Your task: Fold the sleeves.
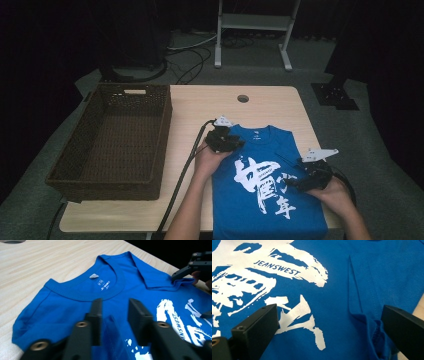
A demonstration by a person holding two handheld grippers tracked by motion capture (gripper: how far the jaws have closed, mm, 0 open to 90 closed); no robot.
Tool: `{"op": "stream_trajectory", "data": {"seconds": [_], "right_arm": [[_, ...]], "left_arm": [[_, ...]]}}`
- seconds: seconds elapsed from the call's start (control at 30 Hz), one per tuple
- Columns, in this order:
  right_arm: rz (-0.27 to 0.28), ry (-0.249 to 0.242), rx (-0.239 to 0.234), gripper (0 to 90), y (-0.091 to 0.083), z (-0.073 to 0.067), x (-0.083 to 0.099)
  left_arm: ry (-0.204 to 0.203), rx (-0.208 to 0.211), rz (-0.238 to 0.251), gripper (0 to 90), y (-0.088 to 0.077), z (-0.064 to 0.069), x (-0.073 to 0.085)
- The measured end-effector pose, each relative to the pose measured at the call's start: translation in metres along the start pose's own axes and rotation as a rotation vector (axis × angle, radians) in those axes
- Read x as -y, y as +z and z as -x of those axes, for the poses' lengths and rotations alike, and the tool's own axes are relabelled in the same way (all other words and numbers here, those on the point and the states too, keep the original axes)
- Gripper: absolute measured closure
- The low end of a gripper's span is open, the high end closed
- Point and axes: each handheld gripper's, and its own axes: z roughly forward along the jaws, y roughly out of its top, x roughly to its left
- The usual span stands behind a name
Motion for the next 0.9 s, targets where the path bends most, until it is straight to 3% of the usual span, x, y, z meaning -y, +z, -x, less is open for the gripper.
{"op": "stream_trajectory", "data": {"seconds": [0.2,0.53,0.7,0.9], "right_arm": [[0.000,0.000,0.000,1.7,0.0000,0.0000,0.0000],[0.000,0.000,0.000,1.8,0.0000,0.0000,0.0000],[0.000,0.000,0.000,1.8,0.0000,0.0000,0.0000],[0.000,0.000,0.000,1.7,0.0000,0.0000,0.0000]], "left_arm": [[0.015,-0.031,-0.036,36.1,-0.0011,0.0021,0.0009],[0.048,-0.074,-0.082,11.0,-0.0005,0.0065,0.0042],[0.071,-0.099,-0.089,3.1,-0.0009,0.0071,0.0043],[0.079,-0.112,-0.091,0.9,-0.0008,0.0060,0.0063]]}}
